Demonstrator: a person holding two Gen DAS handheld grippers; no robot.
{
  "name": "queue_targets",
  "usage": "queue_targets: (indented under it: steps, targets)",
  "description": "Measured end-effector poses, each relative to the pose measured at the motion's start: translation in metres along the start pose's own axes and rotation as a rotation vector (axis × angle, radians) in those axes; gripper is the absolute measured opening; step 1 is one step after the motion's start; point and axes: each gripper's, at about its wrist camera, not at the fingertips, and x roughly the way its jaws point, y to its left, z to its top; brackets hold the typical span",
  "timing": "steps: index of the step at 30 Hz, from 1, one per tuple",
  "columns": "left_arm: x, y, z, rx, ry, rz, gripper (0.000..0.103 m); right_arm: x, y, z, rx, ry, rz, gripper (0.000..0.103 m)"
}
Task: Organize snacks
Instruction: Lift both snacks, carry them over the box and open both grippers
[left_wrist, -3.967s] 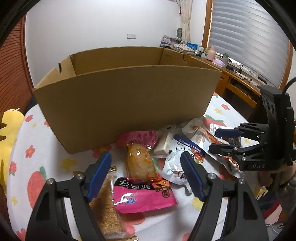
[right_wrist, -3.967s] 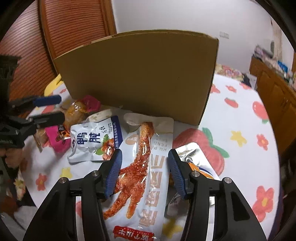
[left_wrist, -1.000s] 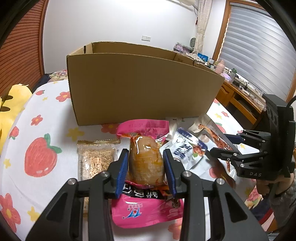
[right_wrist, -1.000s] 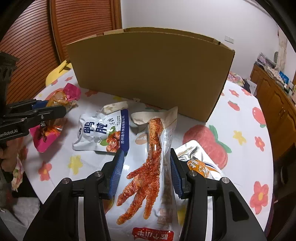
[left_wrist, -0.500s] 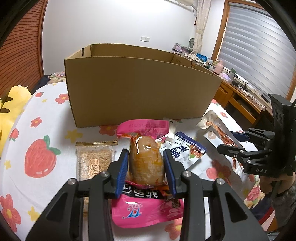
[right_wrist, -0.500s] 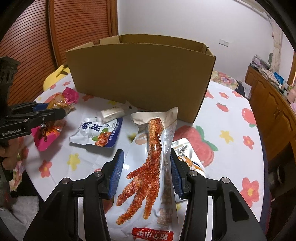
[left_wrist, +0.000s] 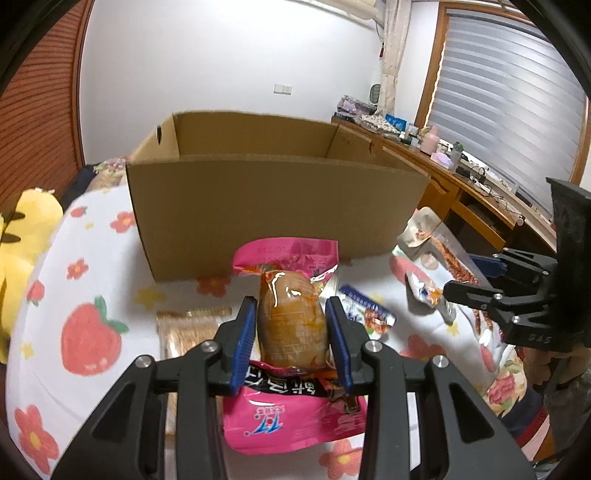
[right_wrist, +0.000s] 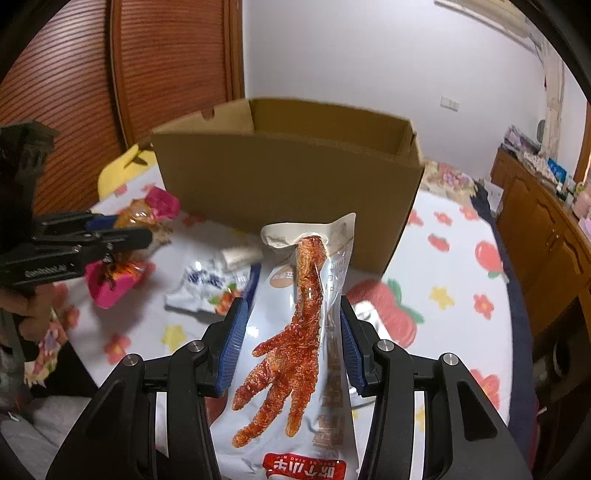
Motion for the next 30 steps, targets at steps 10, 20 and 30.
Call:
queue_targets:
  steps: [10,20,30]
  targets:
    - [-0.025,0.003,0.058,0.051,-0.1,0.005,0.036,-0.031,0.009,0.051,-0.091,-0.114,-0.022,0.048]
    - [-0.029,0.016,0.114,0.083,-0.143,0.026,0.036,-0.037,0.015,0.106,-0.168,-0.198,-0.064,0.048]
    - [-0.012,0.032,0.141,0.084,-0.092,0.078,0.036,-0.023,0.016,0.131,-0.213,-0.207,-0.093,0.048]
